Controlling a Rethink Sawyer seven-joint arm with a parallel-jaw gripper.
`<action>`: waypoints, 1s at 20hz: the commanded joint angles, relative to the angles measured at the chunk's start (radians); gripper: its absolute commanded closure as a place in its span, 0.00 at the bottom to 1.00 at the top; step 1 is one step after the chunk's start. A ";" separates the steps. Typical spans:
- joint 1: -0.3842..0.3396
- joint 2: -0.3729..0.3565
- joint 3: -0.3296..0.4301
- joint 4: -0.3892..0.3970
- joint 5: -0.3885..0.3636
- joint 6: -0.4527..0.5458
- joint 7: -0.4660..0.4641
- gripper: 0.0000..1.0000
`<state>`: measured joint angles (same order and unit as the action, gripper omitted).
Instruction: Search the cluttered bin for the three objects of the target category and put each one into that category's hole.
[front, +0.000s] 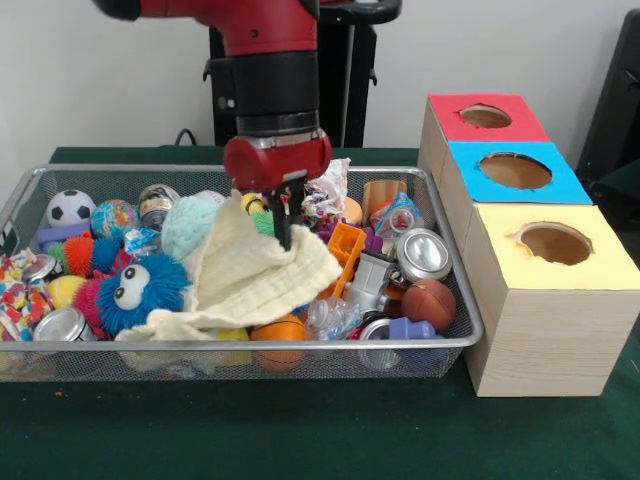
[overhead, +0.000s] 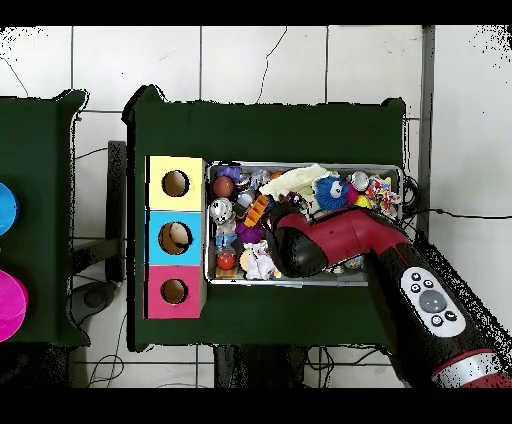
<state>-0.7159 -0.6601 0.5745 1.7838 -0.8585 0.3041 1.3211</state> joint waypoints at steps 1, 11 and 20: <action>0.110 -0.085 -0.180 0.151 0.078 -0.109 0.368 1.00; 0.225 -0.121 -0.327 0.231 0.172 -0.206 0.392 1.00; 0.274 -0.176 -0.354 0.277 0.251 -0.178 0.386 1.00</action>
<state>-0.4646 -0.7915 0.2699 1.9835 -0.6756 0.1215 1.4831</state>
